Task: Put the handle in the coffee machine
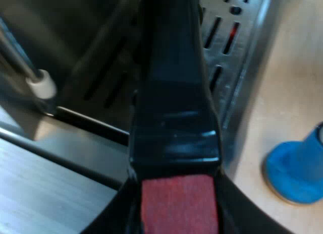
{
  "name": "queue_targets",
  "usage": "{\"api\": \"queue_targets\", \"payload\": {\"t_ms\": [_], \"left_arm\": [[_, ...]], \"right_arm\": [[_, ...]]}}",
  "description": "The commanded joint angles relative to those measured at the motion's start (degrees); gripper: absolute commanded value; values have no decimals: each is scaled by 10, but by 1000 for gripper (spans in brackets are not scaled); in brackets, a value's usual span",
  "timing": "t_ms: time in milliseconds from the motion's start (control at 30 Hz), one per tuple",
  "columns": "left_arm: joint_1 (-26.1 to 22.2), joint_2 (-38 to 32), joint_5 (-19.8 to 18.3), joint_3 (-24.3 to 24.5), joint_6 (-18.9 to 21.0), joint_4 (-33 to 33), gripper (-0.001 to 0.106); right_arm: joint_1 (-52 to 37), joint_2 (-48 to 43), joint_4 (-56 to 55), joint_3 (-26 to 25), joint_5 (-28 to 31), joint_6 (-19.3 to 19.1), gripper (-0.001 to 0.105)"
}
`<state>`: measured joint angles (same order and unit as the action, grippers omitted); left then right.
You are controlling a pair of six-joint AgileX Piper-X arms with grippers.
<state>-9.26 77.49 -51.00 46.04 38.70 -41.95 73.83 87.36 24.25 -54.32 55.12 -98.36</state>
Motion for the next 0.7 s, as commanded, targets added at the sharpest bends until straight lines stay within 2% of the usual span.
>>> {"api": "queue_targets", "payload": {"t_ms": [33,433,700], "left_arm": [[2,-14,-34,3,13,19,0],[2,-14,-34,3,18,19,0],[19,-14,-22,11,27,16,0]], "right_arm": [[1,-1,3,-1,3,-8,74],[1,-1,3,-1,3,-8,74],[1,-1,3,-1,3,-8,74]]}}
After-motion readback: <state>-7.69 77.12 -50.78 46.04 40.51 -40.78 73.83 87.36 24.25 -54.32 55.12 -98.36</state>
